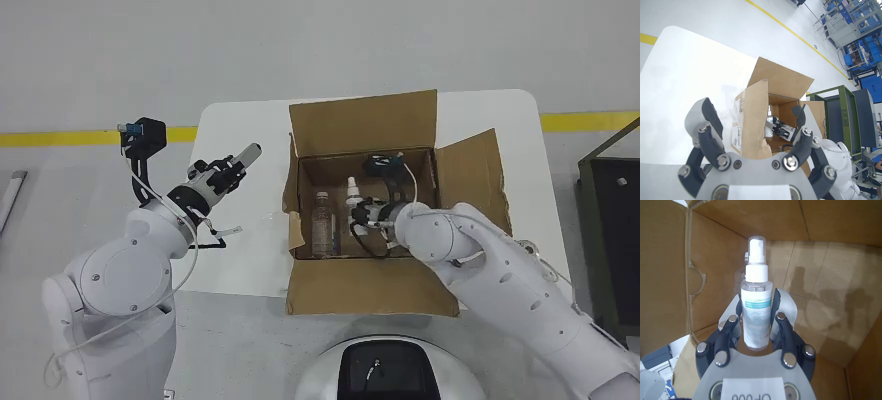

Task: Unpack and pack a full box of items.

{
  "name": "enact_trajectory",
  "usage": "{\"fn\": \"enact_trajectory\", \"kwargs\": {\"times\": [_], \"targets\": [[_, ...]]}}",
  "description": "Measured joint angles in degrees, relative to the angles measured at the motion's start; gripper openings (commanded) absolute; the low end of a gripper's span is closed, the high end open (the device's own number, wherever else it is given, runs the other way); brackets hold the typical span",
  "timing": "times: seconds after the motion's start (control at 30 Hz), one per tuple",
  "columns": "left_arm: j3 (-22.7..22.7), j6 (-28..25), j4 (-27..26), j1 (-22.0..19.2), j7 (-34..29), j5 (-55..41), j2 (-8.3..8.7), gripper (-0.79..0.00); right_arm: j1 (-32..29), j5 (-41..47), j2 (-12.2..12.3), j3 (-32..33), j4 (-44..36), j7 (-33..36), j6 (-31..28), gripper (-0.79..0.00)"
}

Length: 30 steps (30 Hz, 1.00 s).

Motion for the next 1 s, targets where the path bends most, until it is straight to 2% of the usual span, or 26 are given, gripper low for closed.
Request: {"fn": "enact_trajectory", "kwargs": {"times": [0.2, 0.23, 0.27, 0.43, 0.57, 0.67, 0.87, 1.0], "targets": [[0.0, 0.0, 0.0, 0.0, 0.0, 0.0, 0.0, 0.0, -9.18, 0.88, 2.53, 11.74, -10.4, 1.54, -2.03, -0.566], [0.0, 0.0, 0.0, 0.0, 0.0, 0.0, 0.0, 0.0, -10.3, 0.89, 2.81, 13.3, -11.26, 1.81, -2.36, -0.717], [0.0, 0.0, 0.0, 0.0, 0.0, 0.0, 0.0, 0.0, -11.52, 0.95, 3.1, 15.02, -12.15, 2.1, -2.87, -0.782], [0.0, 0.0, 0.0, 0.0, 0.0, 0.0, 0.0, 0.0, -15.97, 5.06, 3.74, 21.52, -17.69, 0.57, -5.63, -0.785], [0.0, 0.0, 0.0, 0.0, 0.0, 0.0, 0.0, 0.0, -22.91, 15.13, 4.13, 32.64, -25.78, -4.55, -11.74, -0.785], [0.0, 0.0, 0.0, 0.0, 0.0, 0.0, 0.0, 0.0, -28.94, 17.39, 4.67, 42.29, -29.8, -6.22, -15.15, -0.785], [0.0, 0.0, 0.0, 0.0, 0.0, 0.0, 0.0, 0.0, -42.18, 12.07, 5.17, 61.04, -36.39, -7.83, -13.3, -0.785], [0.0, 0.0, 0.0, 0.0, 0.0, 0.0, 0.0, 0.0, -49.55, 8.21, 5.55, 68.94, -37.12, -2.39, -16.97, -0.785]]}}
